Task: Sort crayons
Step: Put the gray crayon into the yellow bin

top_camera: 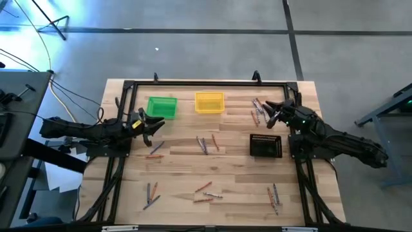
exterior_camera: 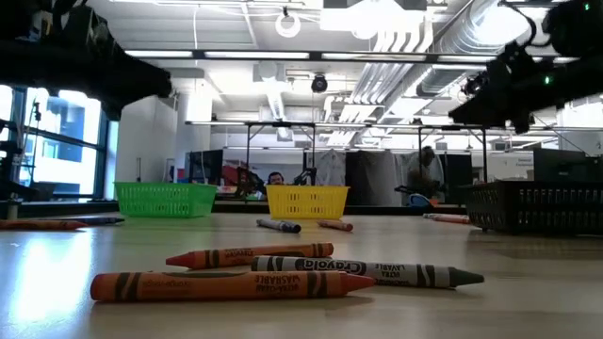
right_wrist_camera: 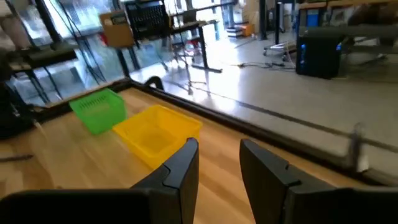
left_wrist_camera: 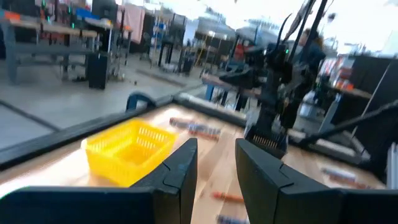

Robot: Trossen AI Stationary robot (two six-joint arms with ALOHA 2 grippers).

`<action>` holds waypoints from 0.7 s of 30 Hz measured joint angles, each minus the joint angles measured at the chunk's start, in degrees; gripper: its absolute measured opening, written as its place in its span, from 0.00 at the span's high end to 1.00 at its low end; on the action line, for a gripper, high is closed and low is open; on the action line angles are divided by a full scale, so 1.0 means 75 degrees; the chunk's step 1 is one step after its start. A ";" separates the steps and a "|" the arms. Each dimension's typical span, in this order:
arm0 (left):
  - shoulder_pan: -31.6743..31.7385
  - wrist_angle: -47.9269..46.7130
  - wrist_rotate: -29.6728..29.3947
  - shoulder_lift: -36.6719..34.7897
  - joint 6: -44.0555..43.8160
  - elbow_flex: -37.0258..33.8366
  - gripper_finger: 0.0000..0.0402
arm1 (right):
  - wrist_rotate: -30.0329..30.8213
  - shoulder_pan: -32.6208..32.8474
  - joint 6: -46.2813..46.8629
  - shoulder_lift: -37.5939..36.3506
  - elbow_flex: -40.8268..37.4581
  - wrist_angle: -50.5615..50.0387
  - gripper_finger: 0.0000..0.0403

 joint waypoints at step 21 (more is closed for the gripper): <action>0.0000 0.0150 -0.1894 -0.0001 0.0907 0.1670 0.75 | 0.1048 -0.0037 0.2144 0.4241 0.4586 -0.6594 0.72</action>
